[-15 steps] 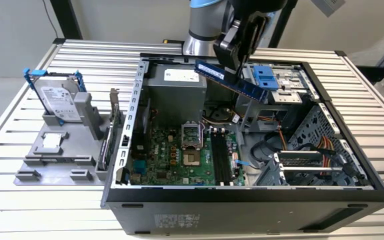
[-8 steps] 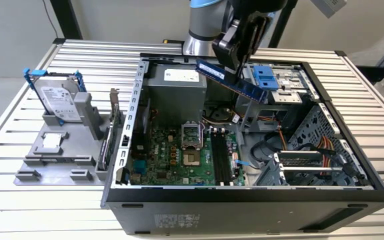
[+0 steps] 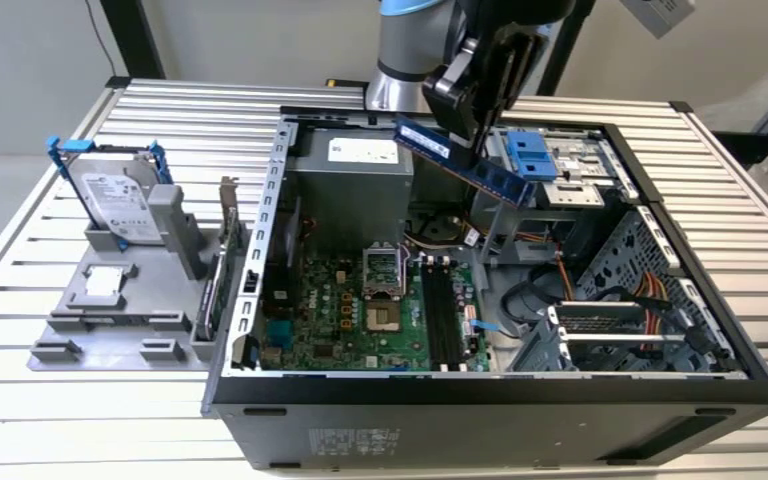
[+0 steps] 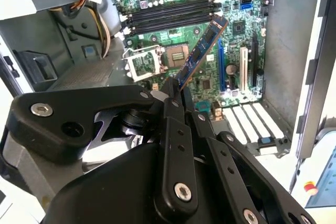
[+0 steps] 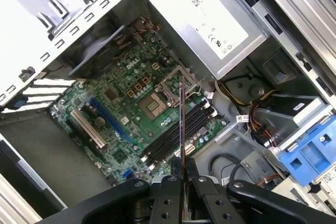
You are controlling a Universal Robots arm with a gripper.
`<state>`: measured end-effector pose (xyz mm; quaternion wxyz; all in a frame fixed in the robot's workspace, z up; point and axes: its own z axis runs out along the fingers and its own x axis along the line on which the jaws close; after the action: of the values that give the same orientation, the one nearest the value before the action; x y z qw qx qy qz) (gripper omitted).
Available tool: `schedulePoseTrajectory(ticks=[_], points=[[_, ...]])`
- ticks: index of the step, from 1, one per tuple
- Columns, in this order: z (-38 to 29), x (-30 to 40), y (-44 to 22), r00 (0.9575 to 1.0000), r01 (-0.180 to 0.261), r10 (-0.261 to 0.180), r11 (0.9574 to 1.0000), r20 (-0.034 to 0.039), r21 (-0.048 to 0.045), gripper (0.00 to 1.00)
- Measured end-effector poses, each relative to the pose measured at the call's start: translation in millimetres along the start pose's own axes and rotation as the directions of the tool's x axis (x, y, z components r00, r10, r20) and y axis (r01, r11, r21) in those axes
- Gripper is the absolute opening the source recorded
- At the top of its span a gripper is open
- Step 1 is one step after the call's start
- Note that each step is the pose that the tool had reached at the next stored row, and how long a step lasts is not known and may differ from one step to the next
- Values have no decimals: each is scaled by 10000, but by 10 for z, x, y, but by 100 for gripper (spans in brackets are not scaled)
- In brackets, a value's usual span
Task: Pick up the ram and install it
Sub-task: 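Insert the ram into the slot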
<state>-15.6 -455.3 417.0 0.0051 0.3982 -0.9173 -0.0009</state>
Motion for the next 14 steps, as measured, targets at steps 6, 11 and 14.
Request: schedulePoseTrajectory(ticks=[6,11,14], points=[[0,-4,-4,9996,-292,292,9996,-6,5,0],[0,-8,-7,9986,-530,530,9986,-12,10,0],[0,-10,-9,9978,-670,670,9978,-14,12,0]])
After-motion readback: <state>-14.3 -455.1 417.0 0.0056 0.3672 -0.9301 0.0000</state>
